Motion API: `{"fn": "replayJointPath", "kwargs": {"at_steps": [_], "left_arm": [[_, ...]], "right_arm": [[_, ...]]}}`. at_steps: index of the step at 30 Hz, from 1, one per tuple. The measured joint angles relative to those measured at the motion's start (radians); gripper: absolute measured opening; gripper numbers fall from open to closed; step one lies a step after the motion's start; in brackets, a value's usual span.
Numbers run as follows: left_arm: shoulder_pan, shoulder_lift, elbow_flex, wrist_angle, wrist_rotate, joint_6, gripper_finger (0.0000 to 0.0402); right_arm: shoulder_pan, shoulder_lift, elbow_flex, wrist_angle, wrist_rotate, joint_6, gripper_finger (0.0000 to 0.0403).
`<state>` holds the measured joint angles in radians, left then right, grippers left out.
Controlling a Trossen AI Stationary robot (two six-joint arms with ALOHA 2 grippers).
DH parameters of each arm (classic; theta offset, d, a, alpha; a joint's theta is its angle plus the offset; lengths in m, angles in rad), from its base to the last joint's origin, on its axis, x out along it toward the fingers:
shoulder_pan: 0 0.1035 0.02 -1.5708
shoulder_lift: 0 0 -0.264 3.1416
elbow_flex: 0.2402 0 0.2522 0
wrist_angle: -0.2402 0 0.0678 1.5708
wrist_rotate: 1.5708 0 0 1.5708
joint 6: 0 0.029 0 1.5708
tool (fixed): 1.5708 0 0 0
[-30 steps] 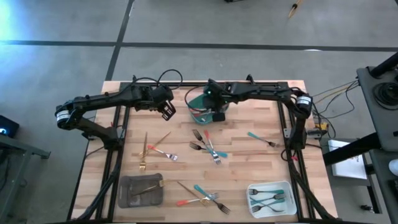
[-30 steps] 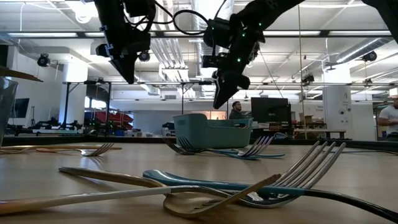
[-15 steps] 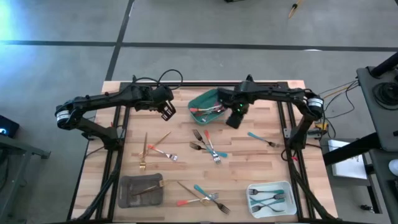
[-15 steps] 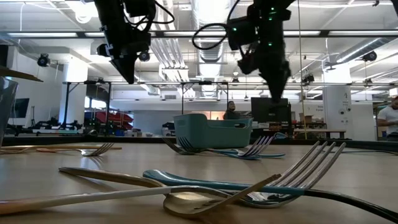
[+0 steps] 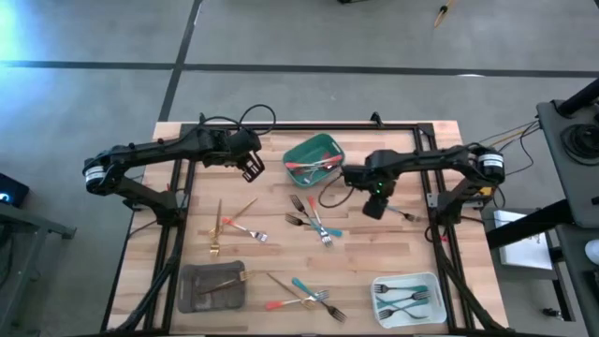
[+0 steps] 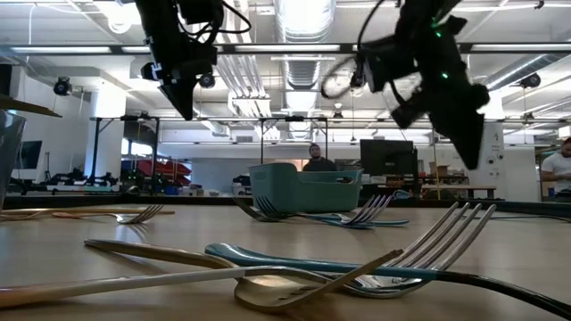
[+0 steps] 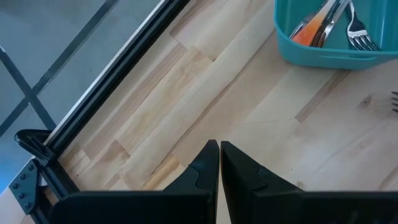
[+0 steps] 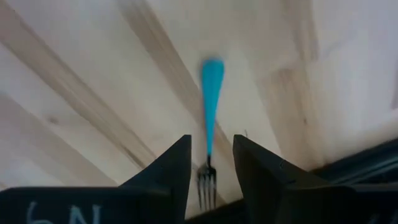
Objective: Sort silverware by color (type)
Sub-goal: Put the blue fork into the white bin
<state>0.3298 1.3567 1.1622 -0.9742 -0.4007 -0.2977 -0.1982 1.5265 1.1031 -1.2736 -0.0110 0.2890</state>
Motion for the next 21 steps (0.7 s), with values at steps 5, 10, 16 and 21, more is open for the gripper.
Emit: {"fn": "replayJointPath", "kwargs": {"at_steps": [5,10,16,21], "left_arm": [[0.000,0.000,0.000,0.002,0.000,-0.002,0.0000],[0.000,0.000,0.000,0.002,0.000,-0.002,0.0000],[0.000,0.000,0.000,0.006,0.000,-0.002,0.0000],[0.000,0.000,0.000,0.024,0.000,-0.002,0.0000]], "right_arm": [[0.000,-0.006,-0.124,0.005,-0.024,0.001,0.0134],[0.000,-0.006,-0.202,0.019,-0.095,-0.001,0.0145],[-0.001,-0.006,-0.262,0.077,-0.102,-0.012,0.0139],[-0.001,-0.006,-0.295,0.156,-0.102,-0.012,0.0137]]}}
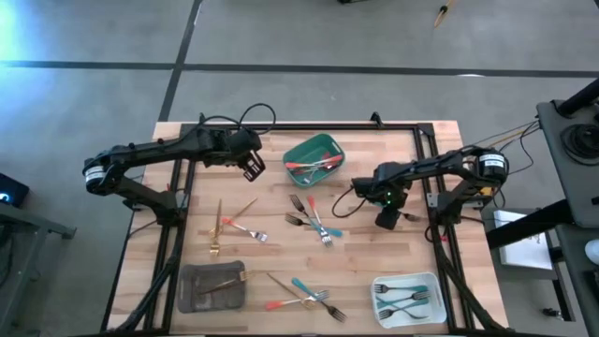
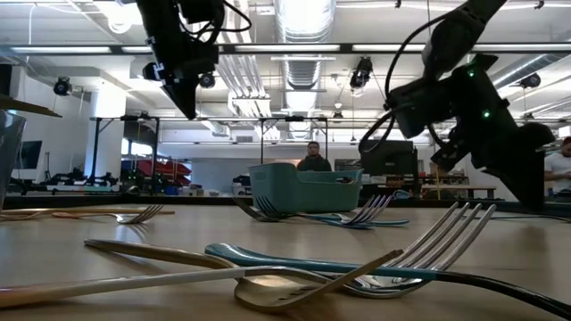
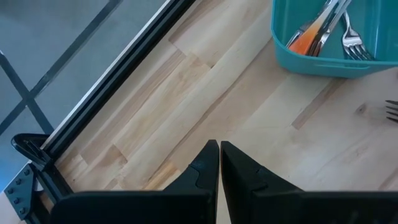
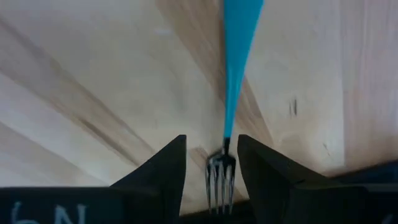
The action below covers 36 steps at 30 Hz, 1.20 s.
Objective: Sort silverware by color (type)
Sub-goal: Put the blue fork into the white bin
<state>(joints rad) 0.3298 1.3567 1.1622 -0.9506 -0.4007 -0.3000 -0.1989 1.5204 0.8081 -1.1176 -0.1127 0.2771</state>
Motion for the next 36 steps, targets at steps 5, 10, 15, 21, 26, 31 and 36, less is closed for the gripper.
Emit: {"fn": "replayJointPath", "kwargs": {"at_steps": [5,10,15,21,26,31,36], "left_arm": [[0.000,0.000,0.000,0.017,0.000,0.000,0.0000],[0.000,0.000,0.000,0.031,0.000,0.000,0.0000],[0.000,0.000,0.000,0.039,0.000,-0.001,0.0000],[0.000,0.000,0.000,0.039,0.000,-0.001,0.0000],[0.000,0.000,0.000,0.039,0.000,-0.001,0.0000],[0.000,0.000,0.000,0.039,0.000,0.000,0.0000],[0.000,0.000,0.000,0.038,0.000,0.007,0.0000]], "right_arm": [[0.000,0.000,-0.018,0.074,0.001,0.000,0.0138],[0.000,0.000,-0.027,0.092,0.008,-0.001,0.0133],[-0.001,0.000,-0.034,0.115,0.008,-0.015,0.0132],[-0.003,0.000,-0.036,0.127,0.008,-0.019,0.0126],[-0.002,0.004,-0.043,0.157,0.027,-0.017,0.0093],[-0.002,0.033,-0.042,0.167,0.058,-0.018,0.0030],[-0.001,0.036,-0.041,0.164,0.064,-0.016,0.0012]]}}
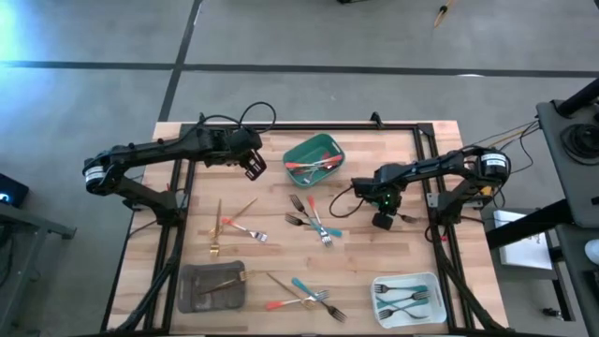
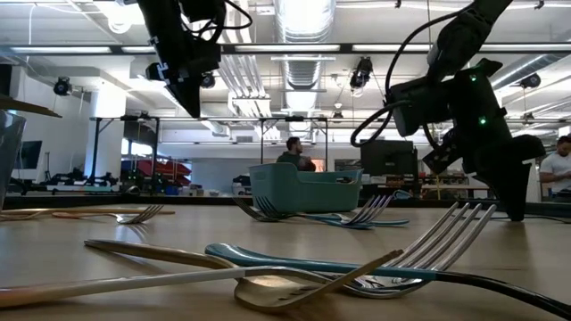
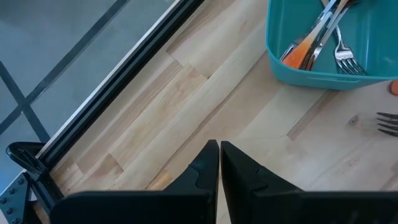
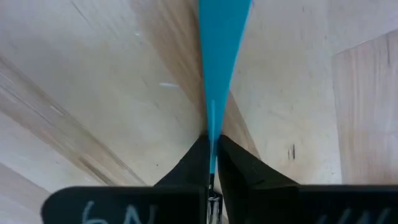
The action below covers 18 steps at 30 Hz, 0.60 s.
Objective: Sort silverware by color (type)
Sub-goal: Put the blue fork into the white bin
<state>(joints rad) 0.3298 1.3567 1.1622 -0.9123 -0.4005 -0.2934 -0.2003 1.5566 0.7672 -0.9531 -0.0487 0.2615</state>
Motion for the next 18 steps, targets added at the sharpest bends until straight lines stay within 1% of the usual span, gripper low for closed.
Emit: {"fn": "replayJointPath", "kwargs": {"at_steps": [4,8,10,13,15,18], "left_arm": [[0.000,0.000,0.000,0.000,0.000,0.032,0.0000],[0.000,0.000,-0.006,0.000,0.000,0.036,0.0000],[0.000,0.000,-0.017,-0.001,-0.001,0.048,0.0000],[0.000,0.000,-0.040,-0.001,-0.001,0.050,0.0000],[0.000,0.000,-0.060,-0.004,-0.001,0.048,0.0000],[0.000,0.000,-0.090,-0.016,0.000,0.022,0.0000]], "right_arm": [[0.006,-0.037,0.028,-0.033,-0.012,0.000,0.0011],[0.034,-0.144,0.073,-0.031,-0.013,-0.036,0.0010],[0.056,-0.197,0.079,-0.028,-0.035,-0.070,0.0010],[0.098,-0.290,0.091,0.014,-0.099,-0.076,0.0009],[0.140,-0.346,0.092,0.030,-0.152,-0.041,0.0009],[0.238,-0.402,0.092,0.058,-0.191,0.090,0.0009]]}}
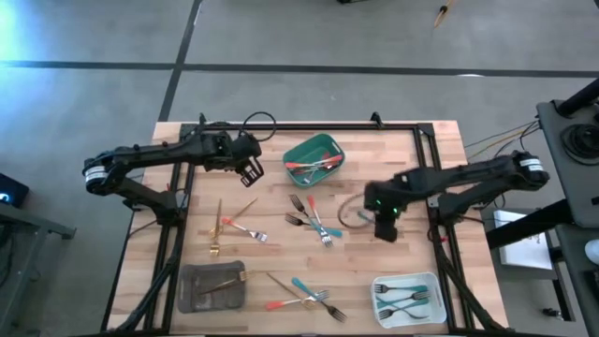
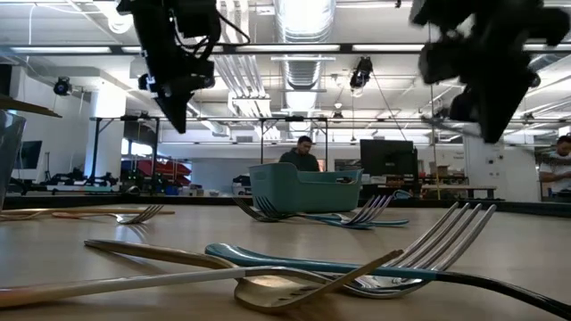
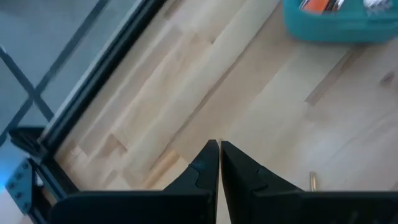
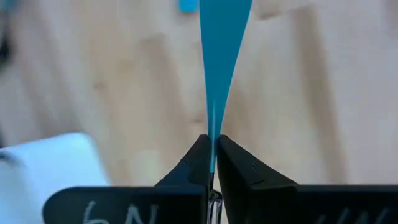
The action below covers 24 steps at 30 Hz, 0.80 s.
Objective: Sort silverware by color (type)
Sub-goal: Put the blue fork into the white bin
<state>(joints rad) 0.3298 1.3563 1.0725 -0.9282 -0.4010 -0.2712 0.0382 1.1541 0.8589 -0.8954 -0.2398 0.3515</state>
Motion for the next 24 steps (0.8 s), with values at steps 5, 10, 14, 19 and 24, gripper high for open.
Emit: {"fn": "replayJointPath", "kwargs": {"at_steps": [5,10,14,19,24], "left_arm": [[0.000,0.000,-0.028,-0.035,0.000,-0.050,0.0000],[0.000,0.000,-0.025,-0.043,0.000,-0.051,0.0000],[0.000,0.000,-0.024,-0.043,0.000,-0.031,0.0000],[0.000,0.000,-0.023,-0.042,0.000,-0.018,0.0000],[0.000,0.000,-0.022,-0.041,0.000,-0.019,0.0000]], "right_arm": [[0.235,-0.051,0.000,0.058,-0.022,0.102,0.0009],[0.447,-0.058,0.000,0.151,-0.023,0.239,0.0009],[0.583,-0.039,0.000,0.180,-0.025,0.409,0.0009],[0.718,-0.032,0.000,0.188,-0.026,0.526,0.0009],[0.768,-0.030,0.000,0.194,-0.022,0.535,0.0009]]}}
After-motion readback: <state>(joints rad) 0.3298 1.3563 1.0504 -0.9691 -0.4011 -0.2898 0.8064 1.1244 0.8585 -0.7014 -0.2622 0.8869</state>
